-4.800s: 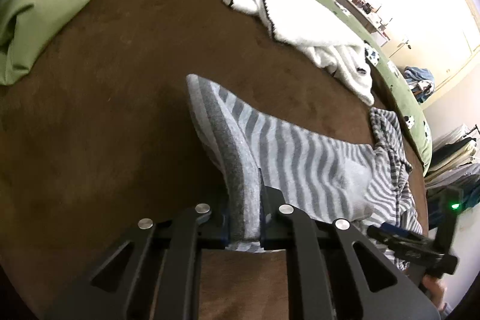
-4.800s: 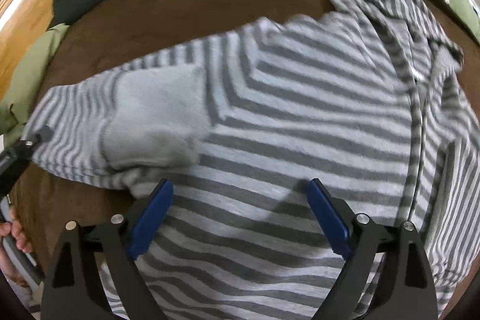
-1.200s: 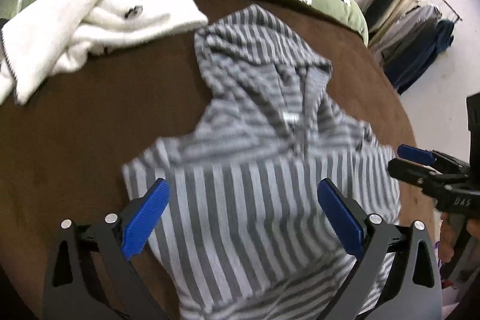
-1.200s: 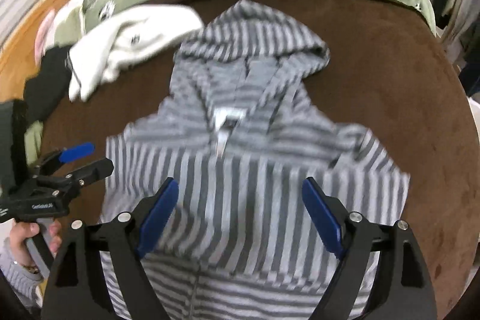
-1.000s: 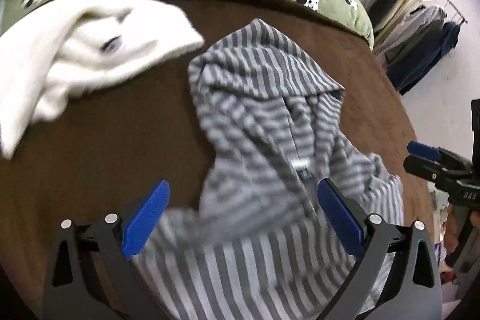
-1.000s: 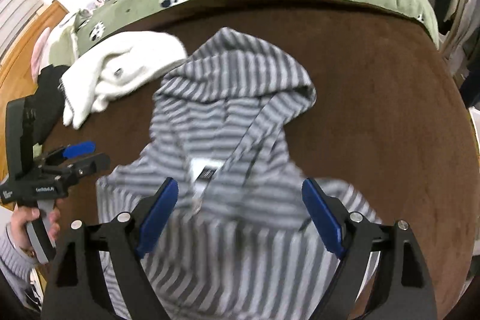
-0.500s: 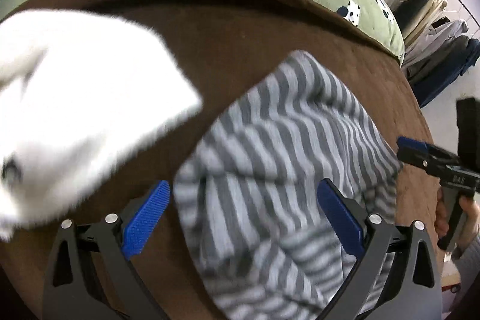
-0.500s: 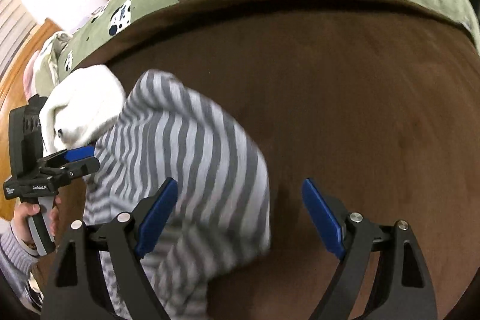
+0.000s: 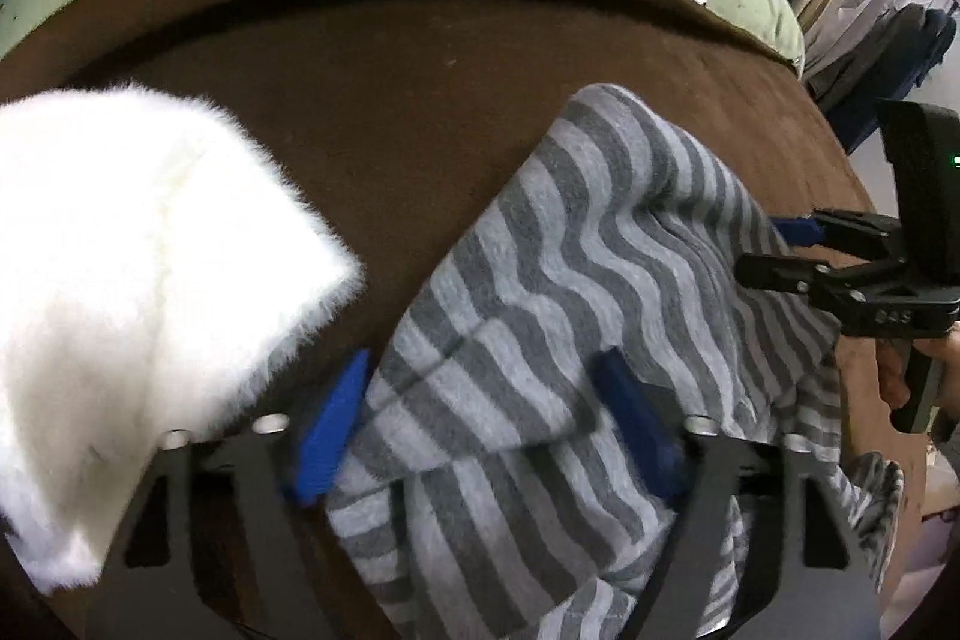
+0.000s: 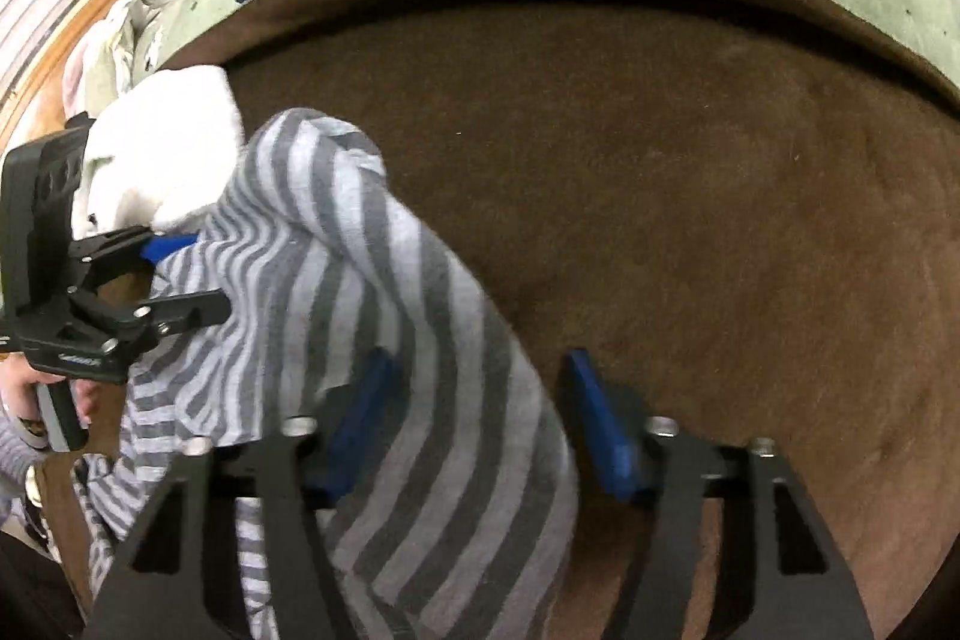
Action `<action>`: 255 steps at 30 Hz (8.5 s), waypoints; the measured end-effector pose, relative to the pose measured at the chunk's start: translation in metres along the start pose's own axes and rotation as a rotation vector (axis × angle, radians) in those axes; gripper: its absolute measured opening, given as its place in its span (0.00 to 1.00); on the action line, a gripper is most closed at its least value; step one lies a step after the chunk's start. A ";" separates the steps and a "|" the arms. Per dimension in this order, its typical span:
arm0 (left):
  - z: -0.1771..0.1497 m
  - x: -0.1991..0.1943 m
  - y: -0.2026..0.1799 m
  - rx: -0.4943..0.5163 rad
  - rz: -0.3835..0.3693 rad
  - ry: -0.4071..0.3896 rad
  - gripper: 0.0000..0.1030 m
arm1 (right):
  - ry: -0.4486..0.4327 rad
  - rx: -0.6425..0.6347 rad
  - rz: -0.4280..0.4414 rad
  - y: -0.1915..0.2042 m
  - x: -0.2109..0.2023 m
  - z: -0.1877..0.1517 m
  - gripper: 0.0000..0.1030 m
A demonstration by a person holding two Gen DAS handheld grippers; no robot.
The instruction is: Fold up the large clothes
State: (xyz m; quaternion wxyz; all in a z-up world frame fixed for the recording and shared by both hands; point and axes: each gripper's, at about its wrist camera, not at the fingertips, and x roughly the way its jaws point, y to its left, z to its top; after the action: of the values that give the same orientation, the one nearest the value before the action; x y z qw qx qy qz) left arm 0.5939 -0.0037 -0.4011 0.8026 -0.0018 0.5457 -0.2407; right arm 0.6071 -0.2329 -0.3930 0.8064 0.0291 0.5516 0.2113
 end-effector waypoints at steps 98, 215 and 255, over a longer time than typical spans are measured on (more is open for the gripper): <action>-0.236 -0.153 -0.114 -0.158 -0.164 -0.119 0.94 | 0.056 0.062 -0.159 0.136 -0.112 -0.269 0.01; -0.211 -0.084 -0.107 0.039 0.102 -0.080 0.94 | -0.072 0.114 -0.138 0.070 -0.079 -0.187 0.65; -0.565 -0.249 -0.113 -0.292 0.131 0.096 0.94 | 0.117 0.522 -0.096 0.199 -0.237 -0.594 0.76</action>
State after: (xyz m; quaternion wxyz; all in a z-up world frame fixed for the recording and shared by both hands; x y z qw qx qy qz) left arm -0.0169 0.1399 -0.3819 0.7807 -0.0714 0.6117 -0.1059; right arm -0.0615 -0.2511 -0.3604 0.7475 0.1974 0.6338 0.0250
